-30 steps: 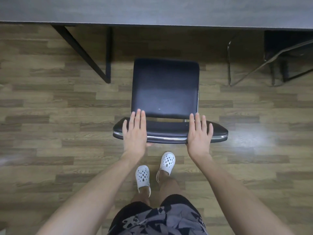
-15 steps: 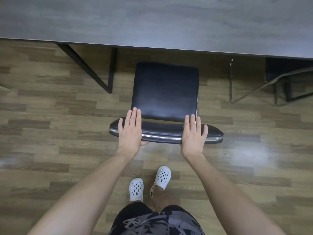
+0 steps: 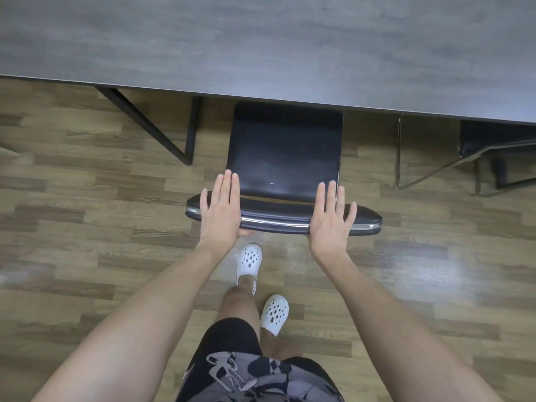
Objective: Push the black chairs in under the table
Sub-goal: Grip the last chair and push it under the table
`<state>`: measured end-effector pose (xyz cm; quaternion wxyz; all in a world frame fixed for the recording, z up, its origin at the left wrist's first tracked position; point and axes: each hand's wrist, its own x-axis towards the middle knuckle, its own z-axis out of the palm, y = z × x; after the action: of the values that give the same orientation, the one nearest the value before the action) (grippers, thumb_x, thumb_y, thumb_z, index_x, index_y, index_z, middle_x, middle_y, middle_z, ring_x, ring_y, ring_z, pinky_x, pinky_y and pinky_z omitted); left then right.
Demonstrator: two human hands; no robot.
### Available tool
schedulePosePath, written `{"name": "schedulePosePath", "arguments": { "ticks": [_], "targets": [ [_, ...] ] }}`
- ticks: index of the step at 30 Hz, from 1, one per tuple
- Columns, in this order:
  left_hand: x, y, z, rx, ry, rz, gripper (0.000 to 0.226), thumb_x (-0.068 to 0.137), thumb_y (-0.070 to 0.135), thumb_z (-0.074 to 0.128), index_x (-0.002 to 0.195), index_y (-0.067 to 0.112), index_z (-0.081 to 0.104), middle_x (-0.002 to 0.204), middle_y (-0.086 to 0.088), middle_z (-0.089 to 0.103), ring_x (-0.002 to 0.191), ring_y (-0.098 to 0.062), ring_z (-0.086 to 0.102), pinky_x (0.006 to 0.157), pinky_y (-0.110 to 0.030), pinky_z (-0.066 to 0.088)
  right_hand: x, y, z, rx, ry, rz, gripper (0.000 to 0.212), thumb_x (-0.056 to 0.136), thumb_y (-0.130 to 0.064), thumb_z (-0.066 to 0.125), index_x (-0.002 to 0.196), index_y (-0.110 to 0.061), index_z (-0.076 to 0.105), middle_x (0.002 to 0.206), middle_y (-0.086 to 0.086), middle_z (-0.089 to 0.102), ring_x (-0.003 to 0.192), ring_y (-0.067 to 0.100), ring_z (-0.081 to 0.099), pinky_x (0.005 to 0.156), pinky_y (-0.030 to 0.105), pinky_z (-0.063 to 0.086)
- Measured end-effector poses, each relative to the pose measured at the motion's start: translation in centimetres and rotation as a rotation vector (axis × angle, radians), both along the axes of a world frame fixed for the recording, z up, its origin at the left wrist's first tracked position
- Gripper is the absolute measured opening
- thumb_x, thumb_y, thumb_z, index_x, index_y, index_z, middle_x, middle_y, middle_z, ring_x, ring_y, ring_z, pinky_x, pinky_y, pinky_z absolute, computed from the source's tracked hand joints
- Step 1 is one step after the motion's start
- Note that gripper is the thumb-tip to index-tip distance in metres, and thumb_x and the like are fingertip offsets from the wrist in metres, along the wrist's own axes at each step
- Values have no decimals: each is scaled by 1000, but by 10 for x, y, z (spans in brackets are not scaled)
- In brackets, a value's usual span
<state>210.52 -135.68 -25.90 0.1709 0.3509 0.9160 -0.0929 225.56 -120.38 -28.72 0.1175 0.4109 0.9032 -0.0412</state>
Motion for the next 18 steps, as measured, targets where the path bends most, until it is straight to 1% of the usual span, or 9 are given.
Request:
{"name": "schedulePosePath", "arguments": {
  "ticks": [9,14,18],
  "targets": [
    [-32,32,-2,17,6,5,143,56,62,80,153,8,-11,163,-8,-7,150,-24,-6,120,-49,9,-31,33,0,9,-7,1,103,77,14,55,154,-12,-10,163,13,-5,150,31,-4,117,54,5],
    [-52,51,-3,21,12,-4,144,54,61,82,153,8,-10,164,-9,-3,150,-25,-4,118,-49,9,-52,51,1,6,3,-9,101,78,16,52,154,-13,-7,163,13,-4,150,31,-4,117,54,3],
    [-68,63,-4,25,23,-11,144,56,61,82,153,8,-10,163,-9,-5,150,-25,-5,119,-50,10,-67,64,1,-2,8,-9,99,80,13,53,154,-13,-7,163,12,-4,150,31,-4,117,53,2]
  ]
}}
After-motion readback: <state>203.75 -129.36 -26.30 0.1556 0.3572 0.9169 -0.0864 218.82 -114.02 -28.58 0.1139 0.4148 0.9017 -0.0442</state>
